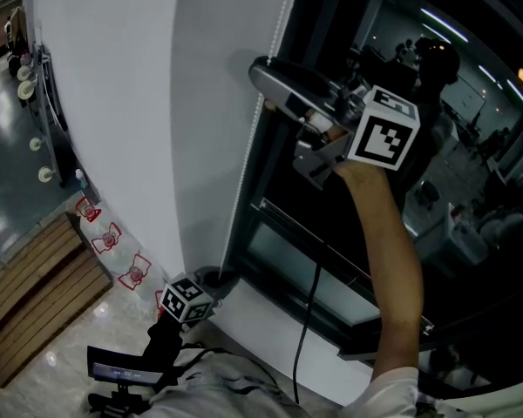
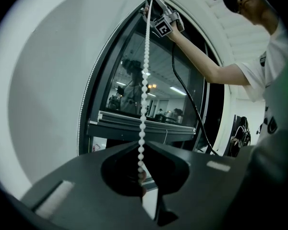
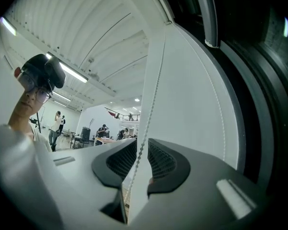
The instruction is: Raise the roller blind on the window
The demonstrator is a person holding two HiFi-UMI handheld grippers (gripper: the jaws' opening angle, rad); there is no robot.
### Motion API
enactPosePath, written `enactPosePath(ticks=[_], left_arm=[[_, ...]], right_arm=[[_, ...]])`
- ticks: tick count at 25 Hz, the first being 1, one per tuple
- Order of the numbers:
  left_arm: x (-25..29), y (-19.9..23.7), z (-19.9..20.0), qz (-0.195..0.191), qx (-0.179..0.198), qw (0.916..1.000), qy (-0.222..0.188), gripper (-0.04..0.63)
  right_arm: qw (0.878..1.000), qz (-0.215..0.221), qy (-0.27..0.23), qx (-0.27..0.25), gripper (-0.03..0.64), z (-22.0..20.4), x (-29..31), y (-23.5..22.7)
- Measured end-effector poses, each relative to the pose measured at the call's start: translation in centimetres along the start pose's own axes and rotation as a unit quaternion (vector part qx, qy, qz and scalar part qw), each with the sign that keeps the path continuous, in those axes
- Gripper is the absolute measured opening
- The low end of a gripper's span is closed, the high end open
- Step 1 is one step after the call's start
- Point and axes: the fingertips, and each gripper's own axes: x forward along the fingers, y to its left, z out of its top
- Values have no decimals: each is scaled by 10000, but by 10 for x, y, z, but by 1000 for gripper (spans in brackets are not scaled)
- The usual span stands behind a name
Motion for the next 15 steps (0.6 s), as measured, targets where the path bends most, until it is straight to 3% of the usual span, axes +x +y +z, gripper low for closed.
enactPosePath(ticks=[5, 11, 15], left_arm=[[3, -3, 23, 5, -63, 10000, 1, -2], [-1, 1, -4, -11, -3, 10000, 24, -2], [-1, -1, 7, -13, -21, 10000, 62, -2]], right_arm=[[10000, -57, -42, 50, 26, 29, -2, -17], [9999, -65, -54, 145, 9, 4, -2, -2], [9994, -55, -103, 311, 8, 13, -5, -8]])
